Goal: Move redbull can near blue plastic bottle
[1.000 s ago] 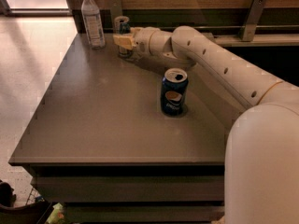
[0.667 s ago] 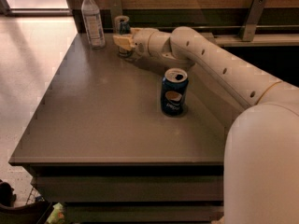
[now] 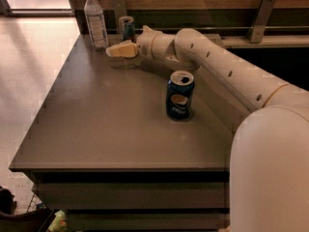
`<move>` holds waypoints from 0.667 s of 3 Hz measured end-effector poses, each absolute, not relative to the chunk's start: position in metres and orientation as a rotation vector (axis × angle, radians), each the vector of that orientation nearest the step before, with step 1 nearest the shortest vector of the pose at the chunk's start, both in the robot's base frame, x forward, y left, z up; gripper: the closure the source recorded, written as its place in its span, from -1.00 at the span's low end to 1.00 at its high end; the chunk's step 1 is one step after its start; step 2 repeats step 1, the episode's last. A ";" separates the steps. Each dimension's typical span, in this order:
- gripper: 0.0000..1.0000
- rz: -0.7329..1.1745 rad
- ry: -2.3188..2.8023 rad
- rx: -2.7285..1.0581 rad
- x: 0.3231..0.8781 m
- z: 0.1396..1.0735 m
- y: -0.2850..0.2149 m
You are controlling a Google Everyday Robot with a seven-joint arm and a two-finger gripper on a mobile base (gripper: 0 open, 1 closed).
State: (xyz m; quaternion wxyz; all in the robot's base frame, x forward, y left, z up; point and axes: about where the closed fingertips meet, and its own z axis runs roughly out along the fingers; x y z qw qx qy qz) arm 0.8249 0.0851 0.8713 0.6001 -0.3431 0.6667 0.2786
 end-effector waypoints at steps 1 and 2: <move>-1.00 0.646 1.545 -0.795 0.825 0.871 0.085; -1.00 0.646 1.545 -0.795 0.825 0.871 0.085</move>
Offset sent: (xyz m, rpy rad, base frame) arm 0.0000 0.0000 0.0000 0.0000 0.0000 0.0000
